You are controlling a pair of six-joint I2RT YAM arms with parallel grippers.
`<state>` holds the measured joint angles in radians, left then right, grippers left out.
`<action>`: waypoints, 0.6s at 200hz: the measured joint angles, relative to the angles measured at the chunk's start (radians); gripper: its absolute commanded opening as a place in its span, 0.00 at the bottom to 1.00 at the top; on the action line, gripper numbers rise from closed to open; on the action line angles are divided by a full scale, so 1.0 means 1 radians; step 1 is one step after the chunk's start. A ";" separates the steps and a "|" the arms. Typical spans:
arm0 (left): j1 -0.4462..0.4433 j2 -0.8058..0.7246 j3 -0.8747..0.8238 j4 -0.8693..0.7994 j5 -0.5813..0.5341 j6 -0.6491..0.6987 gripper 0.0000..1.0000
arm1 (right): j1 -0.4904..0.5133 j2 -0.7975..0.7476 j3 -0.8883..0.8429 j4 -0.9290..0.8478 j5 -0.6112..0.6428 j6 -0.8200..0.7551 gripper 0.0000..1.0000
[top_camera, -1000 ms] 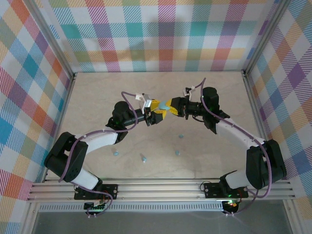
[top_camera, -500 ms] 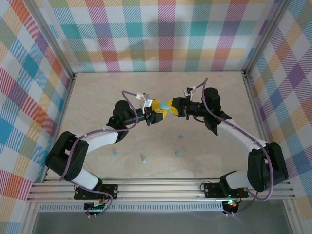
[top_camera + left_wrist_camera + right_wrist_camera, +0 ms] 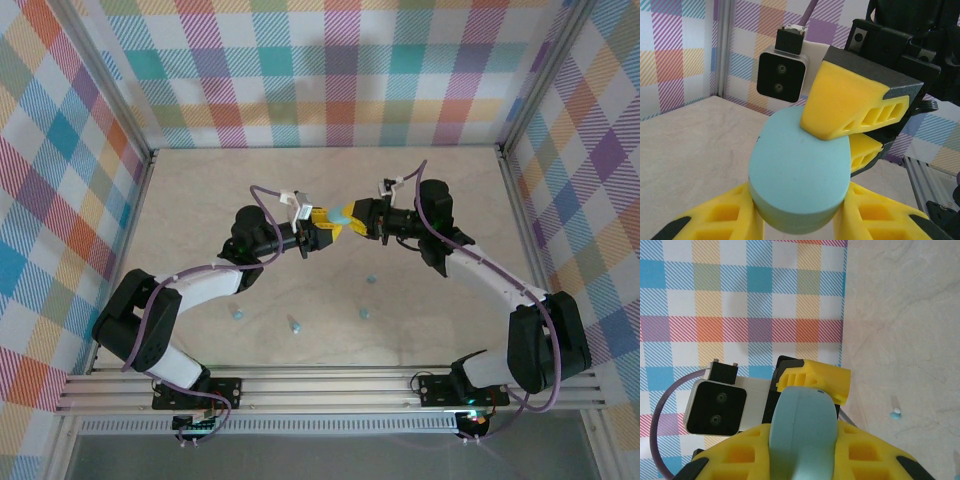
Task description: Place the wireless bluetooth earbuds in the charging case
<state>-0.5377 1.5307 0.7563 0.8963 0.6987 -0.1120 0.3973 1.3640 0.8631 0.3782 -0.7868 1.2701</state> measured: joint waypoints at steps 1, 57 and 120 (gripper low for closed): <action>0.000 0.000 0.000 0.000 0.000 0.000 0.21 | 0.000 0.000 0.000 0.000 0.000 0.000 0.31; 0.001 -0.043 0.000 -0.068 -0.003 0.029 0.16 | 0.000 -0.009 0.011 -0.084 -0.010 -0.098 0.55; 0.016 -0.221 -0.014 -0.270 -0.005 0.109 0.17 | -0.045 -0.227 0.171 -0.443 0.080 -0.566 0.58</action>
<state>-0.5213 1.3094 0.7422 0.6266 0.6937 -0.0025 0.3519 1.1366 1.0336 -0.0647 -0.7063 0.7036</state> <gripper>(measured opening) 0.310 0.604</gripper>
